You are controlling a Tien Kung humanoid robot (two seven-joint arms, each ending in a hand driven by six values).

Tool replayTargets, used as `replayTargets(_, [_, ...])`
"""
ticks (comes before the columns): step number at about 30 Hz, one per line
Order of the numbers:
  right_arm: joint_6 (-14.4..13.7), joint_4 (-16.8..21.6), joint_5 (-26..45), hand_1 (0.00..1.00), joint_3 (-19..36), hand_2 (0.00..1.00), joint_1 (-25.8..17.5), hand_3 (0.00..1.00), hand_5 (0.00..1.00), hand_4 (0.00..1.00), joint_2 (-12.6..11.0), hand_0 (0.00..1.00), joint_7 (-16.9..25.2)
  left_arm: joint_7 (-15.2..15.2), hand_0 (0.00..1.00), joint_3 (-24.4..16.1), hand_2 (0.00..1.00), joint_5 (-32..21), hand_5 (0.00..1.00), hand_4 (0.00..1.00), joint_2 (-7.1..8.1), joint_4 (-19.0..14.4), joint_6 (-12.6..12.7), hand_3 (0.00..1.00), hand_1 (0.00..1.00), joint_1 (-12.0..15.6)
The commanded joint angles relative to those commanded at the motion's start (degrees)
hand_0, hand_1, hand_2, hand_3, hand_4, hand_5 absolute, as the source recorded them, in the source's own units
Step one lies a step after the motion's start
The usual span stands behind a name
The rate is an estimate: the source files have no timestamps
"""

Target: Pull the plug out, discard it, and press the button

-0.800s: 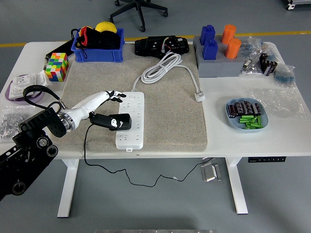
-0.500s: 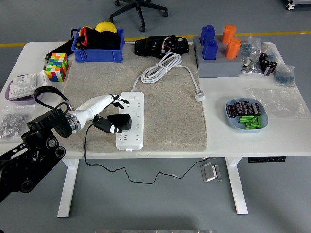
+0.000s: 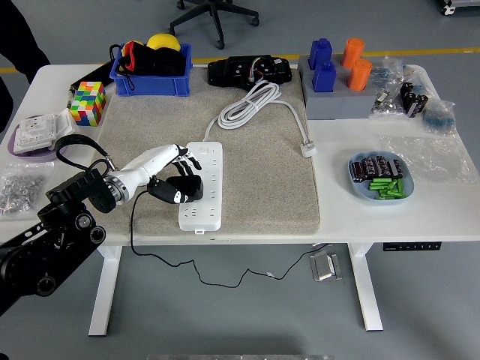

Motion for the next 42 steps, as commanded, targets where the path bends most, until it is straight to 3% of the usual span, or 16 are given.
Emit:
replayTargets(1, [0.0,0.0,0.0,0.729,0.0,0.724,0.0,0.713,0.658,0.883,0.0,0.767,0.0,0.1,0.624,0.0,0.479,-0.1,0.002,0.823,0.03,0.0,-0.1,0.561,0.468,0.0])
replayTargets(2, [0.0,0.0,-0.1,0.729,0.1,0.724,-0.1,0.713,0.658,0.883,0.1,0.767,0.0,0.3,0.611,0.0,0.459,-0.2,0.002,0.731,0.04,0.0,-0.2,0.563,0.449,0.1])
replayTargets(9, [0.0,0.0,-0.2,0.729,0.3,0.724,-0.2,0.713,0.658,0.883,0.2,0.767,0.0,0.5,0.600,-0.1,0.443,-0.6,0.002,0.727,0.01,0.0,-0.4,0.561,0.427,0.2])
replayTargets(16, [0.0,-0.1,-0.2,0.729,0.8,0.724,-0.3,0.713,0.658,0.883,0.4,0.767,0.0,-1.2,0.596,-0.7,0.429,-0.4,0.002,0.731,0.08,-0.7,1.2,0.559,0.416,0.4])
replayTargets(25, [0.0,0.0,-0.1,0.729,0.9,0.724,-0.2,0.713,0.658,0.883,0.5,0.767,0.0,-2.1,0.595,-3.5,0.419,-0.5,0.002,0.740,0.42,-3.1,2.1,0.556,0.408,0.6])
replayTargets(32, [0.0,0.0,-0.1,0.729,0.8,0.724,-0.1,0.713,0.658,0.883,0.6,0.767,0.0,-2.5,0.587,-5.9,0.414,1.3,0.002,0.735,0.31,2.9,3.3,0.553,0.401,-0.9])
replayTargets(42, [0.0,-0.1,-0.1,0.729,0.9,0.724,-0.1,0.713,0.658,0.883,0.6,0.767,0.0,-3.9,0.589,-4.8,0.419,1.8,0.002,0.728,-0.41,12.7,6.1,0.552,0.408,-4.5])
